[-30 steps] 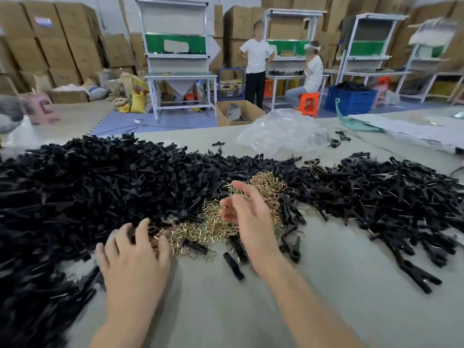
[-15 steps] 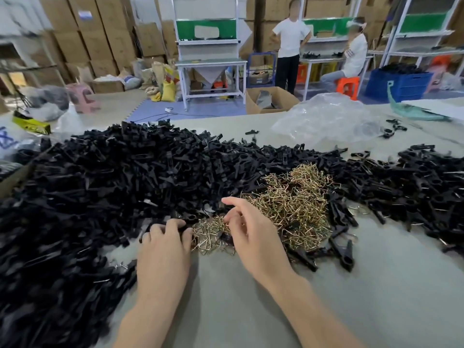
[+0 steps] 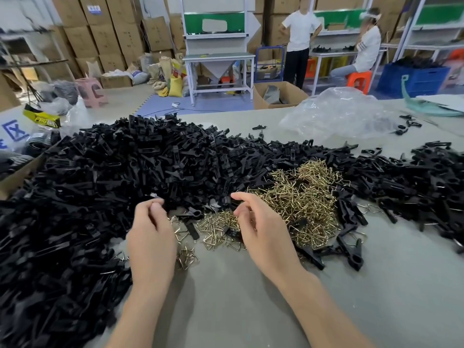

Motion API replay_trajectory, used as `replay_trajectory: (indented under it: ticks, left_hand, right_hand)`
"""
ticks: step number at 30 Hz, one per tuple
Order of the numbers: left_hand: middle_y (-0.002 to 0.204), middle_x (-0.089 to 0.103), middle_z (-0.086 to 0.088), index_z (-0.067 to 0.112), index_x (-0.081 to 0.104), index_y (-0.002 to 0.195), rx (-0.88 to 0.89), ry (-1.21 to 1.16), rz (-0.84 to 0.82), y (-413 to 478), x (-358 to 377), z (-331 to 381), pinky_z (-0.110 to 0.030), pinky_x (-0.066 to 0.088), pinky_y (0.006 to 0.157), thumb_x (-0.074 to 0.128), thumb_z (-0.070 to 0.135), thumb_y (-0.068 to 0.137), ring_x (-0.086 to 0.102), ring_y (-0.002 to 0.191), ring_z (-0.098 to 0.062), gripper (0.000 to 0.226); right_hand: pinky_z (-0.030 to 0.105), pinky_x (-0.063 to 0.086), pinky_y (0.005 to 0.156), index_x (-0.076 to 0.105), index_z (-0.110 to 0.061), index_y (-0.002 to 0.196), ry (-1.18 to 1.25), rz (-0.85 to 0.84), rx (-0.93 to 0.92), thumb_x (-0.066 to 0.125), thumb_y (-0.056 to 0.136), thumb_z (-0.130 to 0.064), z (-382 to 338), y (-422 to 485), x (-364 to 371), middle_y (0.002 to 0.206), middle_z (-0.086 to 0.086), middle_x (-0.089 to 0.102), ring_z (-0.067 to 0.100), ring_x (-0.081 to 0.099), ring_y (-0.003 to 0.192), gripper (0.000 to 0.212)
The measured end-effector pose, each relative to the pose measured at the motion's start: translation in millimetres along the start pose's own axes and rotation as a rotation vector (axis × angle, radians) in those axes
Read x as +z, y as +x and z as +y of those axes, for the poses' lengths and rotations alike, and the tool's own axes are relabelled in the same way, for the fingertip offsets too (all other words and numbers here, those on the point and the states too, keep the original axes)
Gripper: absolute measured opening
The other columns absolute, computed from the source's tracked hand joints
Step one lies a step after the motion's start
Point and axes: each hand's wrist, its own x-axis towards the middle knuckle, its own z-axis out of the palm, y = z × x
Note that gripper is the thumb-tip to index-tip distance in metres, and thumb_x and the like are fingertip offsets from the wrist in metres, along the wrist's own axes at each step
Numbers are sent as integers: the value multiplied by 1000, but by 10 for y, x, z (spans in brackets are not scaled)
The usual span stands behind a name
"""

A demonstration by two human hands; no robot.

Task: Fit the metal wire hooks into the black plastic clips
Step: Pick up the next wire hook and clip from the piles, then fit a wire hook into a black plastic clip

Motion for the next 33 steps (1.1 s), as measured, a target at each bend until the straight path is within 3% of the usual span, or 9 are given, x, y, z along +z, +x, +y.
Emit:
replay_trajectory:
  ticks: [2,4,7,11,15,19,23,27,33]
  left_hand:
    - [72,62,7,29,63,105,-64,-83,46,52,-35,-5,-36,45,65,33,33,101,58,67,-7,31]
    - [70,62,7,30,65,103,-64,-98,63,79,-75,-28,-45,48,75,30,38,100,60,76,-18,36]
    - [65,62,9,32,67,101,46,-13,33,80,-94,-67,-35,43,59,35,40,101,54,56,-8,33]
    - [104,69,13,24,70,114,182,150,-101,42,-33,-119,-29,44,77,45,35,104,59,85,-6,29]
    - [81,70,9,27,66,109,176,219,-95,25,-65,-99,-41,50,70,33,44,105,64,71,-22,37]
    - [104,70,-9,16,63,117,174,271,74,87,-157,-94,-45,43,78,30,34,107,61,93,-39,39]
    - [97,63,-15,7,63,98,78,378,122,171,-250,-165,-41,35,71,33,30,105,45,78,-32,38]
    - [89,59,-12,6,56,81,-9,548,26,175,-263,-214,-41,37,67,37,28,102,46,73,-35,37]
    - [87,63,-5,16,67,105,120,689,-110,112,-238,-124,-43,47,73,42,49,99,57,89,-36,42]
  right_hand:
    - [9,38,65,58,-29,131,4,-1,5,46,105,-16,6,1,-5,96,-20,62,-4,56,71,32]
    - [9,38,64,57,-29,131,5,-1,7,46,105,-16,12,1,-10,96,-19,62,-4,56,70,32]
    - [8,36,62,58,-28,131,3,-2,3,46,105,-14,9,-3,-20,97,-16,63,-6,55,69,32]
    - [8,36,62,58,-28,130,13,-10,4,46,105,-13,8,-5,-26,97,-16,63,-6,55,68,32]
    - [8,35,62,59,-27,130,18,-9,1,46,105,-13,9,-6,-28,97,-16,63,-6,55,69,31]
    - [10,36,63,60,-27,129,14,-10,-4,47,104,-13,7,-1,-23,96,-15,64,-4,55,67,31]
    - [10,37,65,61,-25,127,3,-7,-11,47,104,-11,2,-4,-22,97,-17,64,-5,55,70,31]
    - [16,46,71,62,-27,126,-2,-7,-13,47,104,-12,-9,-6,-24,98,-19,63,3,61,82,31]
    - [27,53,76,63,-27,125,-17,-4,-30,47,103,-12,-23,-7,-18,100,-18,63,5,63,91,31]
